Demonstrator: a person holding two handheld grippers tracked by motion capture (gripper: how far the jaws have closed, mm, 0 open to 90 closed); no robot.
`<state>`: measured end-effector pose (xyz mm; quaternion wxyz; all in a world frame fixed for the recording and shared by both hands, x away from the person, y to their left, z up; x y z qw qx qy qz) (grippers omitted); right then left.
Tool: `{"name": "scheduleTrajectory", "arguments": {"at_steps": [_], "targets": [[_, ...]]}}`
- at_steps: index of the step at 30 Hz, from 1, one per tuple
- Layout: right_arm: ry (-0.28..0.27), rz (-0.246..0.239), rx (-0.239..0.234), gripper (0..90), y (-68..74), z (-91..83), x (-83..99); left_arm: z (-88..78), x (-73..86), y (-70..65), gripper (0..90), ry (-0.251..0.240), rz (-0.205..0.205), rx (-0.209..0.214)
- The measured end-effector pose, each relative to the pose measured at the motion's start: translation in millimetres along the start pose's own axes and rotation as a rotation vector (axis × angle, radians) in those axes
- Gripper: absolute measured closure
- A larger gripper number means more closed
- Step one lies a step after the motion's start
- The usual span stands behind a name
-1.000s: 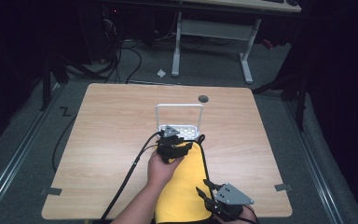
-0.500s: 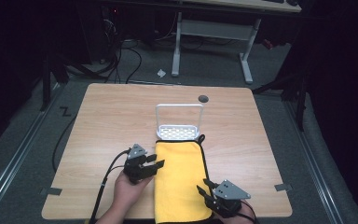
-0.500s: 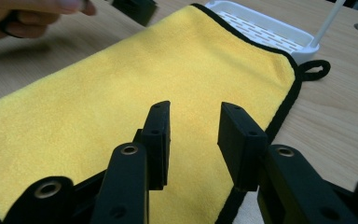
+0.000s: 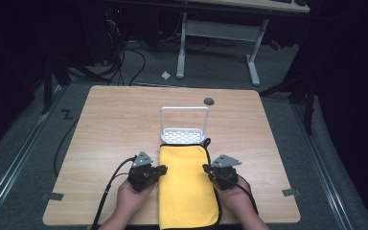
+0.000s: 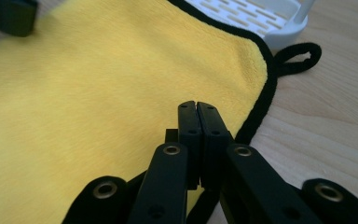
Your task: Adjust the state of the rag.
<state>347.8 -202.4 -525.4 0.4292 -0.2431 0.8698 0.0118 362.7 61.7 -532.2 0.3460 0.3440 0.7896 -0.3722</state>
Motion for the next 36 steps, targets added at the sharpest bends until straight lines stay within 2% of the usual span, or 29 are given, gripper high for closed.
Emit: {"name": "scheduleTrajectory", "arguments": {"at_steps": [3,5,6,9,15,20,24,26,29,30,32,34,36], "targets": [[0.063,0.004,0.013,89.8,-2.0,18.7,1.0,9.7,2.8,-2.4,80.1,0.051,0.022,-0.005],[0.057,-0.004,0.015,89.8,-2.2,22.6,3.6,15.2,6.3,-0.2,78.7,0.097,0.013,-0.009],[0.059,0.000,0.011,89.8,-2.5,22.3,3.6,16.6,8.0,0.4,77.3,0.103,0.013,-0.006],[0.057,-0.006,0.013,89.6,-0.7,19.5,5.6,14.3,9.1,-0.7,77.3,0.110,0.023,-0.008],[0.042,-0.014,-0.018,88.2,4.4,8.9,14.7,6.9,18.6,-6.4,77.2,0.101,0.014,0.028],[0.038,-0.021,-0.049,87.9,8.7,0.8,20.6,0.0,26.1,-15.8,77.1,0.115,-0.001,0.057],[0.038,-0.042,-0.059,84.8,13.2,-6.1,24.5,-3.5,28.6,-22.5,77.0,0.141,0.017,0.060],[0.017,-0.038,-0.050,80.0,12.9,-9.3,24.9,-5.0,27.9,-20.9,76.1,0.130,0.006,0.059],[-0.033,0.028,-0.046,74.6,6.4,-15.3,23.1,-9.6,24.1,-12.9,71.7,0.081,-0.002,0.014],[-0.046,0.046,-0.044,73.2,3.9,-17.7,21.9,-11.7,22.2,-8.1,68.7,0.051,-0.022,-0.006],[-0.064,0.043,-0.026,71.1,0.4,-21.0,21.9,-15.0,18.4,2.9,62.3,-0.002,-0.061,-0.049],[-0.059,0.056,-0.022,70.5,-2.2,-20.8,24.3,-14.9,15.5,12.8,56.3,-0.023,-0.082,-0.095],[-0.051,0.065,-0.022,69.2,-3.4,-19.1,25.3,-12.9,12.6,21.8,49.9,-0.041,-0.116,-0.108]]}}
Point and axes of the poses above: each handheld gripper's, and its own axes: z roughly forward along the jaws, x roughly out of its underside, y roughly to its left, the point moved 2 cm from there along z, roughly forward along the jaws, and after that the axes turned 12 degrees about x, right-handed, at the moved point
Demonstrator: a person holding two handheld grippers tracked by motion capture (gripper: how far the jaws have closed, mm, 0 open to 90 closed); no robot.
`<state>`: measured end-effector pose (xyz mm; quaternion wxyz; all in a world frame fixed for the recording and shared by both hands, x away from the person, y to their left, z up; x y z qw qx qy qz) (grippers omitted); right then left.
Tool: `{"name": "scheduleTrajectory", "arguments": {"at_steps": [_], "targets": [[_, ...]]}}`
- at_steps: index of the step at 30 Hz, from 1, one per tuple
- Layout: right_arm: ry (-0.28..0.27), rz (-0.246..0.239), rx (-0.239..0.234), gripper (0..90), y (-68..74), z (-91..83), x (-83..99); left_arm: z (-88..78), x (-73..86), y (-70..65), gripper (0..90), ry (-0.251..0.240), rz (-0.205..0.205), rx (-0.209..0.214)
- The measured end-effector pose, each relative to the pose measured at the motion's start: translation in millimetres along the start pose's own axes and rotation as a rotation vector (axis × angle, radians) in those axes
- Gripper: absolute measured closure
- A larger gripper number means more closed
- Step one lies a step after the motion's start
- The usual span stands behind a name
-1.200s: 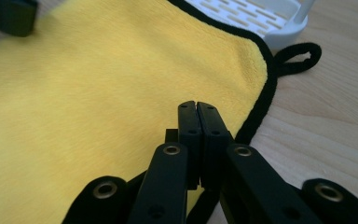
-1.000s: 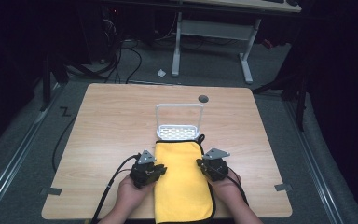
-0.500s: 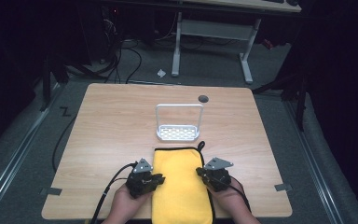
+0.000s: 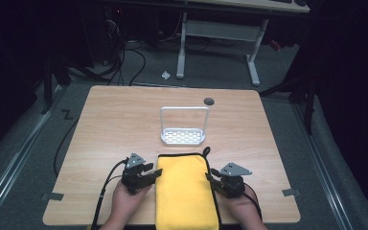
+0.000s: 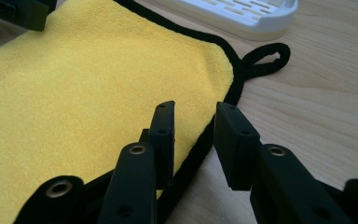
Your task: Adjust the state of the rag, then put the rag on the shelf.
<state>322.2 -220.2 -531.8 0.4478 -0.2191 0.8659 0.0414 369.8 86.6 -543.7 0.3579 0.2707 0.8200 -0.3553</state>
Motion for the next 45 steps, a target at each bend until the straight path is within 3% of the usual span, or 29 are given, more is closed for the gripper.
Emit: {"name": "scheduleTrajectory", "arguments": {"at_steps": [4,6,9,11,15,18,22,25,27,33,40,45], "targets": [[-0.003,-0.001,-0.001,68.2,0.8,2.6,-1.2,11.7,-12.1,8.1,44.5,-0.001,-0.033,-0.010],[-0.010,-0.015,0.001,67.4,2.5,3.2,-1.4,17.9,-16.7,11.8,44.7,-0.002,-0.073,0.005],[-0.017,-0.018,0.005,64.2,2.3,6.8,-3.3,25.6,-16.0,16.0,54.5,0.011,-0.115,0.023],[-0.023,0.010,0.003,60.1,0.0,11.4,-8.7,26.8,-15.0,15.2,62.3,0.007,-0.110,0.007],[-0.018,0.032,0.002,49.8,-2.7,29.7,-24.9,28.8,-13.6,14.4,75.2,0.017,-0.094,0.022],[0.027,0.034,0.021,42.0,-3.4,47.6,-32.9,29.2,-12.9,12.3,76.2,0.020,-0.077,0.012],[0.117,0.066,0.032,36.2,-6.0,67.8,-35.6,28.9,-12.8,13.6,76.4,0.018,-0.088,0.023],[0.123,0.067,0.032,35.3,-4.2,71.5,-34.8,28.8,-12.8,14.1,76.4,0.015,-0.092,0.029],[0.113,0.056,0.036,38.9,-2.5,71.8,-34.4,28.3,-12.7,15.3,76.4,0.014,-0.102,0.037],[0.100,0.031,0.005,60.9,5.5,66.9,-32.8,27.2,-12.1,16.0,76.4,0.014,-0.108,0.046],[0.094,0.024,-0.045,74.4,4.8,66.5,-32.4,26.1,-10.8,14.5,76.6,0.017,-0.102,0.044],[0.087,0.016,-0.042,75.9,5.8,66.4,-32.5,25.1,-10.0,13.5,78.5,0.012,-0.099,0.044]]}}
Point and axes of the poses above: each handheld gripper's, and its own axes: z roughly forward along the jaws, x roughly out of its underside, y roughly to its left, the point moved 2 cm from there along z, roughly forward along the jaws, and after that the axes turned 12 degrees about x, right-handed, at the moved point
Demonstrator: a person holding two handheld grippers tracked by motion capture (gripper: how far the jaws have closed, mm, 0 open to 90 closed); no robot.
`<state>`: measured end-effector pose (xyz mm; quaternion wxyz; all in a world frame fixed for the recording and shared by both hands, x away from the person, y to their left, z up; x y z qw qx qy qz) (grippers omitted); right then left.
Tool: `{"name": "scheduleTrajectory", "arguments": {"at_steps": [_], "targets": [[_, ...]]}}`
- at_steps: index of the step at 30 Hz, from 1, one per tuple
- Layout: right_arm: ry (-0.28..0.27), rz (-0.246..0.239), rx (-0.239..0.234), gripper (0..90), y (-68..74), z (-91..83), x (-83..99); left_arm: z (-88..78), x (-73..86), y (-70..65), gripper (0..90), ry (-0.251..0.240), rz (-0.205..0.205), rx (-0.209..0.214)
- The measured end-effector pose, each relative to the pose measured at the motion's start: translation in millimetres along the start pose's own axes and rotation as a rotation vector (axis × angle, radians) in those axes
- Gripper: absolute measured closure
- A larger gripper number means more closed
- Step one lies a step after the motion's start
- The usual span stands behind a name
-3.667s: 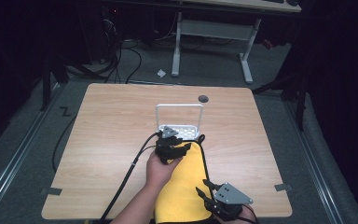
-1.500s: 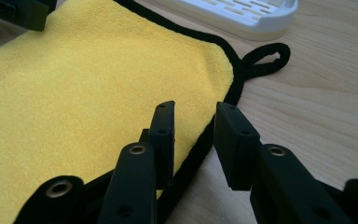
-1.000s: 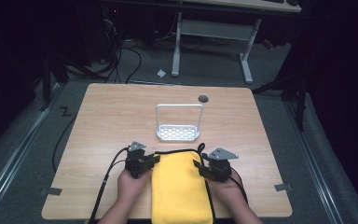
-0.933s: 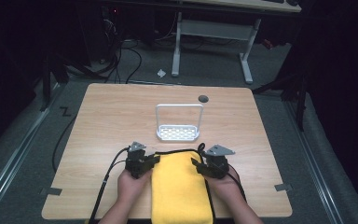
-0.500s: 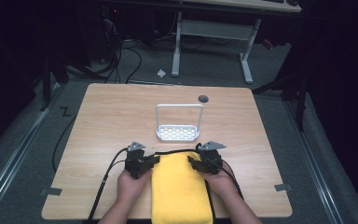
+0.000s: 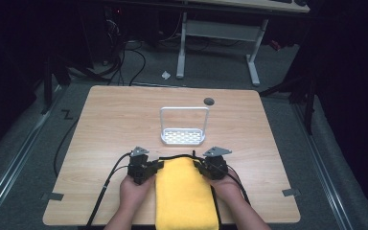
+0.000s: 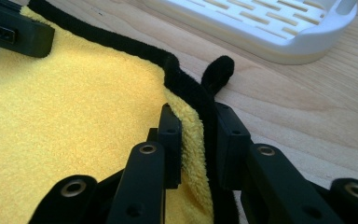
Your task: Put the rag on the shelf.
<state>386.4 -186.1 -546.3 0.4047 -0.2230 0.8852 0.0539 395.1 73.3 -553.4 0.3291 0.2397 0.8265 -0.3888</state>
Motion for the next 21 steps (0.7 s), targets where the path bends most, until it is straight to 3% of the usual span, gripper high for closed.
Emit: {"name": "scheduleTrajectory", "arguments": {"at_steps": [4,8,18,21], "targets": [[-0.011,-0.012,0.016,76.6,2.3,-3.6,-1.0,-5.1,-1.7,-3.2,82.4,-0.036,0.033,0.035],[-0.048,-0.041,0.037,76.7,5.5,-9.9,-2.4,-6.1,-1.1,-6.7,83.3,-0.046,0.060,0.011],[-0.126,-0.012,0.047,76.8,5.3,-29.5,-10.2,-16.7,-9.3,-15.1,83.4,-0.107,0.100,0.036],[-0.143,-0.003,0.072,77.4,7.3,-34.8,-12.8,-18.1,-13.9,-17.8,83.5,-0.125,0.090,0.031]]}}
Point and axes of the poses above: each handheld gripper's, and its own axes: z roughly forward along the jaws, x roughly out of its underside, y roughly to its left, the point moved 2 cm from there along z, roughly forward along the jaws, and after that the axes turned 12 degrees about x, right-handed, at the moved point
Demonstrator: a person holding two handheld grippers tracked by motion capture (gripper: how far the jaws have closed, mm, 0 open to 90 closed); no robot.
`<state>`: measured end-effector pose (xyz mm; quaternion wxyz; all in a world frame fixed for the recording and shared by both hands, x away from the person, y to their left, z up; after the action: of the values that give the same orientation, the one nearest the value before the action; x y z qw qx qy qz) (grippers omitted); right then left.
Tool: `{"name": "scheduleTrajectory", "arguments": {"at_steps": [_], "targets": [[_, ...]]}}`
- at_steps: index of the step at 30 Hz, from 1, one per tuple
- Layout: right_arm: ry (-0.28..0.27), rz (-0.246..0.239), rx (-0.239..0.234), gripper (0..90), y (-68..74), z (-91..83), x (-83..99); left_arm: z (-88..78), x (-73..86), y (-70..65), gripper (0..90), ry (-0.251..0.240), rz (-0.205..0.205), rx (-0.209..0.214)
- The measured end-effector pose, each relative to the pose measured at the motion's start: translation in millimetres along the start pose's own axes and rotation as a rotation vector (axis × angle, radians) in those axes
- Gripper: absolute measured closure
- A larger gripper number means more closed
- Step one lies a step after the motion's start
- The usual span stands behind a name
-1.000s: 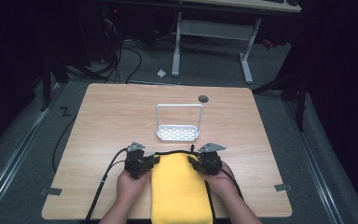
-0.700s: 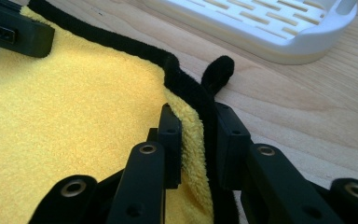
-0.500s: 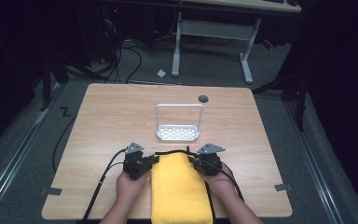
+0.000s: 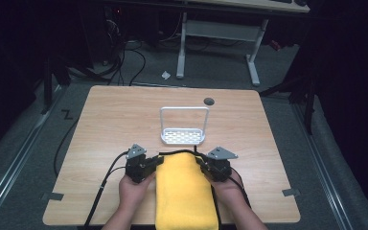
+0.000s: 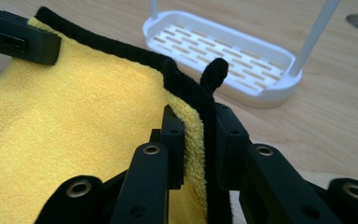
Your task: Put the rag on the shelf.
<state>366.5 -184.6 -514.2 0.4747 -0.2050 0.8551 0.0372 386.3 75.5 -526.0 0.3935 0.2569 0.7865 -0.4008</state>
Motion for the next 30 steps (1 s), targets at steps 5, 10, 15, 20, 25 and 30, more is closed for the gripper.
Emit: {"name": "scheduleTrajectory", "arguments": {"at_steps": [5,10,15,20,25,30], "targets": [[-0.040,0.027,0.016,77.3,-1.3,-7.5,-8.8,-6.3,-11.2,-8.8,83.6,-0.061,0.013,0.011],[-0.088,0.027,0.012,77.3,-4.3,-12.5,-16.0,-10.9,-21.6,-13.9,83.6,-0.087,0.027,-0.002],[-0.130,-0.003,0.013,77.2,-5.8,-17.9,-25.2,-11.2,-34.8,-17.1,84.0,-0.086,0.057,-0.009],[-0.168,0.023,-0.008,77.2,-13.4,-24.8,-34.6,-14.9,-51.7,-24.7,84.0,-0.108,0.100,-0.019],[-0.216,0.023,0.007,77.1,-19.0,-34.2,-46.6,-18.7,-66.7,-29.6,84.0,-0.149,0.111,-0.012],[-0.237,0.017,0.019,77.0,-22.7,-42.3,-60.7,-23.0,-81.6,-33.4,84.1,-0.173,0.129,-0.001]]}}
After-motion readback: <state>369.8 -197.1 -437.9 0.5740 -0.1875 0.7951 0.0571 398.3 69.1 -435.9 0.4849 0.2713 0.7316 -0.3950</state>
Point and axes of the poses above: each handheld gripper's, and its own axes: z roughly forward along the jaws, x roughly out of its underside, y roughly to its left, the point moved 2 cm from there along z, roughly forward along the jaws, and after that the axes turned 12 degrees about x, right-handed, at the moved point
